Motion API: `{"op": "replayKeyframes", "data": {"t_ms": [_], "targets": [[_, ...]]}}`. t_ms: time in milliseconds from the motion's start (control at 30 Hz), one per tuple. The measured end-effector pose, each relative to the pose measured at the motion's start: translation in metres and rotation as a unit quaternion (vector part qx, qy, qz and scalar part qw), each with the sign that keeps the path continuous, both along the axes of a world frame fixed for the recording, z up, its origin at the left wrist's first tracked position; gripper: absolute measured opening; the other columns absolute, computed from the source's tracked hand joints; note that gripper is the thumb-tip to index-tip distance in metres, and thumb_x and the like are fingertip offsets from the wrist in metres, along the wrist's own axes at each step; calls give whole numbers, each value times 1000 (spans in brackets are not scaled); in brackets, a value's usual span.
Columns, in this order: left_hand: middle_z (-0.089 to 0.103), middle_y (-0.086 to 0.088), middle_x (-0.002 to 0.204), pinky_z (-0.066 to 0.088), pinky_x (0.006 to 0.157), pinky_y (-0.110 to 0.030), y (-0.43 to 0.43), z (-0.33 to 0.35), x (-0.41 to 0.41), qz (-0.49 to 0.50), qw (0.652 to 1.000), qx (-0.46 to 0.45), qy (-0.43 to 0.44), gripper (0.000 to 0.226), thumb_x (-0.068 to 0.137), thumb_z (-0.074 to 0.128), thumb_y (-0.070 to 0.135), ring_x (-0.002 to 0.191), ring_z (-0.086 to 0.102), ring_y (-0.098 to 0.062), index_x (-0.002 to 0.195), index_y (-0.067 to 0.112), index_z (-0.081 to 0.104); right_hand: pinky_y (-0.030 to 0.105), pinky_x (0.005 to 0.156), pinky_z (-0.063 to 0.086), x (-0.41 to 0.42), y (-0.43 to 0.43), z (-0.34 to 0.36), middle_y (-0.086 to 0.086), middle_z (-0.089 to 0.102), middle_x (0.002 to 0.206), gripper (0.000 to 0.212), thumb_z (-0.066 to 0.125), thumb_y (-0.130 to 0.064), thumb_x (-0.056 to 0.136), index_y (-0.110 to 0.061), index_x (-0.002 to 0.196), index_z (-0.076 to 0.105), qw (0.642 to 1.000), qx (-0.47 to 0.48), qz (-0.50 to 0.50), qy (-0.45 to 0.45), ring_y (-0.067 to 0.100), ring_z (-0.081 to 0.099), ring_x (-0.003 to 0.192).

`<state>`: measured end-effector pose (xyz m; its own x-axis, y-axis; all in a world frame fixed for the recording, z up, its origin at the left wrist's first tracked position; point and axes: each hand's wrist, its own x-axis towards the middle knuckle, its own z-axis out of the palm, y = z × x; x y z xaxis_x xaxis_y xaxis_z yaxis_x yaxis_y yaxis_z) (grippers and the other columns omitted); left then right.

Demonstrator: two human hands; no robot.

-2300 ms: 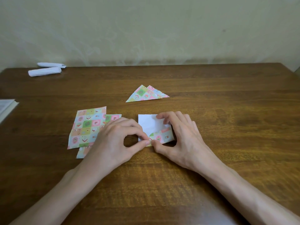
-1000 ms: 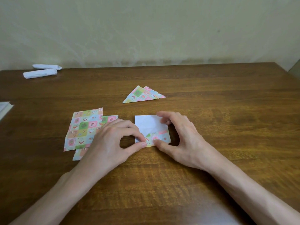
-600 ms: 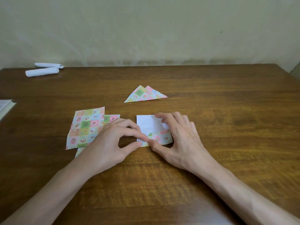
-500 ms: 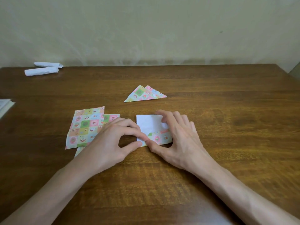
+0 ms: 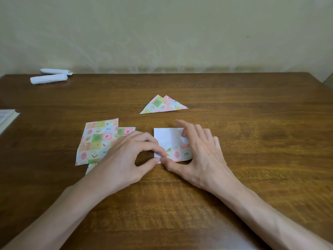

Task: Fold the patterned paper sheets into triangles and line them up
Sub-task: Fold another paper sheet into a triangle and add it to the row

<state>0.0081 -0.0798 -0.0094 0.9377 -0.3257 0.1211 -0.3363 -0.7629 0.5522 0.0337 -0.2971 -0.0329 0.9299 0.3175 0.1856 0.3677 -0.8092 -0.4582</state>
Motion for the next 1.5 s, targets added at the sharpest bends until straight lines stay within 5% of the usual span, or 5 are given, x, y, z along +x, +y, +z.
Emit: {"op": "replayKeyframes", "data": {"t_ms": [600,800,1033,1200,1500], "targets": [[60,26,113,39,106,-45,0,-3,5,8,1000,-7,22,12,91,72,41,120,49,-3,101,47,69,32,99,34,0,-5,3,-27,37,117,92,47,-82,70,-43,150,27,999,24,7,33,6,42,119],[63,24,104,36,106,-34,-8,-11,0,52,997,-50,-21,7,86,74,48,115,54,-6,92,44,74,32,98,33,0,-6,4,-26,38,117,90,53,-78,72,-42,151,30,999,30,13,33,6,42,117],[64,24,104,36,103,-31,-9,-10,0,57,997,-43,-5,8,84,76,48,115,53,-4,90,44,75,32,99,31,3,-14,4,-19,44,123,85,75,-53,83,-41,152,26,997,52,34,46,7,42,120],[63,24,105,27,105,-15,-10,-12,-1,57,997,-54,-11,26,80,62,66,114,56,-4,88,45,75,35,106,32,5,-21,5,-19,45,127,86,77,-44,85,-41,153,24,993,77,47,71,6,42,123],[63,25,100,32,98,-18,-13,-14,-2,74,996,-40,-30,16,81,68,56,113,53,-2,86,43,75,37,111,34,7,-27,7,-19,48,129,81,75,-44,88,-41,153,27,992,70,73,69,5,43,126]]}}
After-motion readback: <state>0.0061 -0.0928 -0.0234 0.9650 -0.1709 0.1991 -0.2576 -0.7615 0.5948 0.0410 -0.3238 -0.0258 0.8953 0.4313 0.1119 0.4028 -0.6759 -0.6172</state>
